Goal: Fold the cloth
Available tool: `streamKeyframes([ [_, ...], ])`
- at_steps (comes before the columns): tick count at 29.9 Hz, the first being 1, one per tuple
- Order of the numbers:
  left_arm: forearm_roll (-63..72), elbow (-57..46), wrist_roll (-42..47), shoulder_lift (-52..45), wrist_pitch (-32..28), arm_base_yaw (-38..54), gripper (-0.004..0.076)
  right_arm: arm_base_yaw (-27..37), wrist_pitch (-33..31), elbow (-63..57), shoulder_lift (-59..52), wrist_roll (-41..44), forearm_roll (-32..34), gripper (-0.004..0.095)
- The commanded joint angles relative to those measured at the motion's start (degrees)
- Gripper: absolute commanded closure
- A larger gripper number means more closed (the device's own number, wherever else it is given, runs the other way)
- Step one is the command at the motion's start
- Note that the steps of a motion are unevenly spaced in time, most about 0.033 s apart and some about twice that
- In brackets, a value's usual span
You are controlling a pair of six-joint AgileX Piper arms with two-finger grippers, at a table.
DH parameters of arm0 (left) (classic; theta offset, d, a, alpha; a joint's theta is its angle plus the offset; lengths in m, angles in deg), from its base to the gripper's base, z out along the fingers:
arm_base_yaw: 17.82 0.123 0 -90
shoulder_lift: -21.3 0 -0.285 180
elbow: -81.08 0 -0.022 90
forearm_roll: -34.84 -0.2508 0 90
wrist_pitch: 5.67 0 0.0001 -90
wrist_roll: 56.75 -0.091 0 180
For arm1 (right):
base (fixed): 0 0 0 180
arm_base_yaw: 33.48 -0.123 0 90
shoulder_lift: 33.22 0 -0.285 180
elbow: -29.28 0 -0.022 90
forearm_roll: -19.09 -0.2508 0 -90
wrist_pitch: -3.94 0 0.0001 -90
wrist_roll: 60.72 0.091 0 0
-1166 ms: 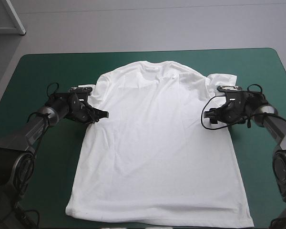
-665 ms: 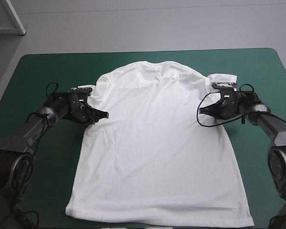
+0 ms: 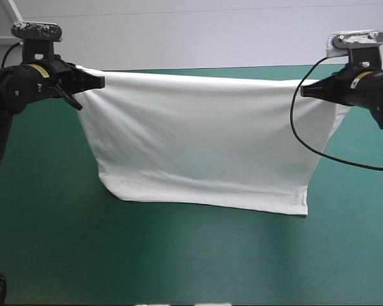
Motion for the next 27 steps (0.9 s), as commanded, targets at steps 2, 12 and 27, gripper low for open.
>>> streamKeyframes([
  [2,-7.6,4.8,0.4,-2.1,-1.8,0.0,0.0734,0.0,1.6,7.0,-1.6,0.0,4.9,0.0926],
  [12,-9.3,7.4,0.4,2.8,-16.3,0.0,0.0734,0.0,14.9,14.3,4.7,-0.5,4.4,0.0926],
  [27,-3.7,37.8,-6.3,25.0,-8.1,0.0,0.0734,0.0,15.8,37.6,22.9,-0.5,4.0,0.0926],
])
